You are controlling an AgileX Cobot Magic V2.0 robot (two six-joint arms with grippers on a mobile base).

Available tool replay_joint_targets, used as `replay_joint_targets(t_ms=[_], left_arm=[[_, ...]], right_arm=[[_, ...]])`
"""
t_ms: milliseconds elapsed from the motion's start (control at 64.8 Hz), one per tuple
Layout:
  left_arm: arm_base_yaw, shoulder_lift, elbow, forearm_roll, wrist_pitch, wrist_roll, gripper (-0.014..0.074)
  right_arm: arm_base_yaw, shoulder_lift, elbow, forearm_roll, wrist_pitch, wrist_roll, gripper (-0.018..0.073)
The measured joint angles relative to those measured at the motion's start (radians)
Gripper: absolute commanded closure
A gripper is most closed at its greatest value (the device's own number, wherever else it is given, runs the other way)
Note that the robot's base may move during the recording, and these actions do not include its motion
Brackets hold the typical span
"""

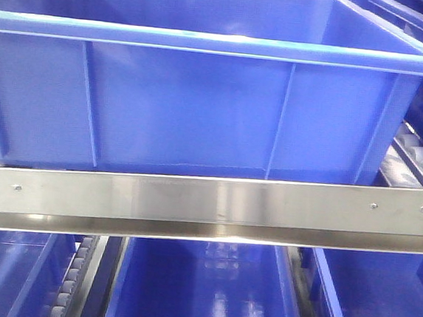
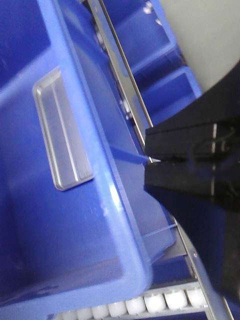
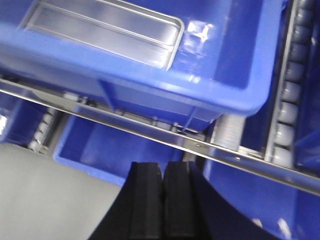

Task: Grab silver tray and place in blue box

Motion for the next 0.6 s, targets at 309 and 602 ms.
replay_joint_targets(t_ms=[309,602], left_arm=[[0.0,-0.321,0.143,0.0,-0.053,0.0,0.0694],[0.0,-0.44,0.143,0.0,-0.06,0.0,0.0701]], right_arm=[[0.0,-0.323,0.241,-0.096,-0.266,0.0,0.0503],[0.0,-0.453,0.248,-0.132,-0.345,0.0,0.0503]])
